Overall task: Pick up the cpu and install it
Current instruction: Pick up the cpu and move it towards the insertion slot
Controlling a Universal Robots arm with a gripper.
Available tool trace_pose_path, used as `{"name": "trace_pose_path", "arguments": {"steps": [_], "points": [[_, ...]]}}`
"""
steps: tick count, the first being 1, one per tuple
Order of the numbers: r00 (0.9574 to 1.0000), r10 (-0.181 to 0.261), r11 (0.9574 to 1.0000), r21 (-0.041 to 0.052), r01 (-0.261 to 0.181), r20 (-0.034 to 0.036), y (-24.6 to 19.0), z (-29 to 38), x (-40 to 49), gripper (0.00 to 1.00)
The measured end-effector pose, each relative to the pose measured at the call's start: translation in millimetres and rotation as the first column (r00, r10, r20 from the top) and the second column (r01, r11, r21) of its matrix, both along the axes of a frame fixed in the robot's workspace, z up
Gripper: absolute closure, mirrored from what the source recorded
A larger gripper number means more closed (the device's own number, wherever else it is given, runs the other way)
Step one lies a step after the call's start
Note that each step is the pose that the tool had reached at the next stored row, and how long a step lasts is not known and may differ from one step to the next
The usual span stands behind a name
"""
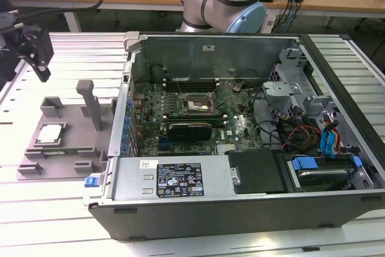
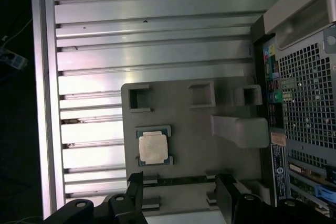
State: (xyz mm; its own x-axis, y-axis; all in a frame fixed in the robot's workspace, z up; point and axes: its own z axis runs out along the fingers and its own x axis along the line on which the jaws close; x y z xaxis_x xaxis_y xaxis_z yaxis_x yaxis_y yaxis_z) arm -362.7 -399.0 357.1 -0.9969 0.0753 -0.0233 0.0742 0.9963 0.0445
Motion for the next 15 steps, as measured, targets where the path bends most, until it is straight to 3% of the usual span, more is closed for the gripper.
{"name": "trace_pose_path", "arguments": {"steps": [15], "points": [[1.0000, 0.000, 1.0000, -0.0001, 0.000, -0.0001, 0.0, -8.8, 0.0, 0.34]]}}
